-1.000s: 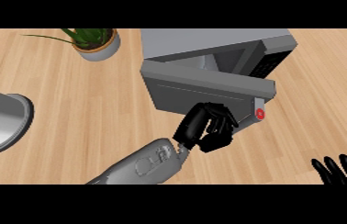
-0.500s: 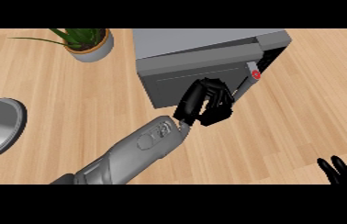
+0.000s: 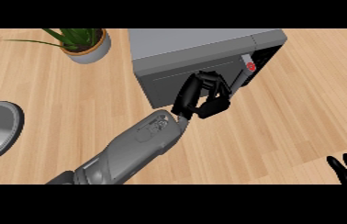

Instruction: Pick up the milk, place it into the microwave and close the microwave

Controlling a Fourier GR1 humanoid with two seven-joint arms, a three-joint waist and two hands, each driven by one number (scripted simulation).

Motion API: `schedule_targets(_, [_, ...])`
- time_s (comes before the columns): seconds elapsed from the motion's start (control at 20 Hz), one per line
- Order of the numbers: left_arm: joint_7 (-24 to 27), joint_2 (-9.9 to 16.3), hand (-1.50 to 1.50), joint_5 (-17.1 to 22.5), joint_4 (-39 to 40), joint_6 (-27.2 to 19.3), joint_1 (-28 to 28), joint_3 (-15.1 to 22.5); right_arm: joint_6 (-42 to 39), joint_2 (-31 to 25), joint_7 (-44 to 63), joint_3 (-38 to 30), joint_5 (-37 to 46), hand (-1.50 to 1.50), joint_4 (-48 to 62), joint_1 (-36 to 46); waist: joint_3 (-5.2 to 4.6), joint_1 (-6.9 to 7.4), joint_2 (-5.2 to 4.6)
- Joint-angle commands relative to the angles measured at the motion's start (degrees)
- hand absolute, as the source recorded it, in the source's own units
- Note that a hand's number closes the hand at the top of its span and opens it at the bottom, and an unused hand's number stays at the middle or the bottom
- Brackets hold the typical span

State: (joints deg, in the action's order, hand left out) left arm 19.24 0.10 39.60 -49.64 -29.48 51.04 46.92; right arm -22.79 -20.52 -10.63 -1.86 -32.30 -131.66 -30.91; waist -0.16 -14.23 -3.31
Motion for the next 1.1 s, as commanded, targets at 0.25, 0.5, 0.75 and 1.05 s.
schedule_targets(0.25, [2.10,-0.10,1.50,4.90,6.46,-2.00,3.75,-3.03,-0.40,-1.50,1.61,-0.25,-2.91,-1.50,-1.93,1.36,0.06,-1.01,-0.93])
schedule_targets(0.5, [5.88,-0.10,1.50,6.70,6.34,-3.40,3.10,-3.06,-2.01,-2.35,1.49,0.33,-3.37,-1.50,-1.56,2.09,0.07,-1.12,-1.09])
schedule_targets(0.75, [8.03,-0.10,1.50,8.15,6.35,-3.94,3.30,-2.51,-3.41,-3.47,1.53,0.64,-3.20,-1.50,-1.47,3.12,0.07,-1.66,-1.38])
schedule_targets(1.05, [9.64,-0.10,1.50,9.80,7.02,-4.33,3.55,-1.98,-3.51,-3.57,1.94,1.71,-3.97,-1.50,-1.67,3.71,0.03,-1.76,-1.62])
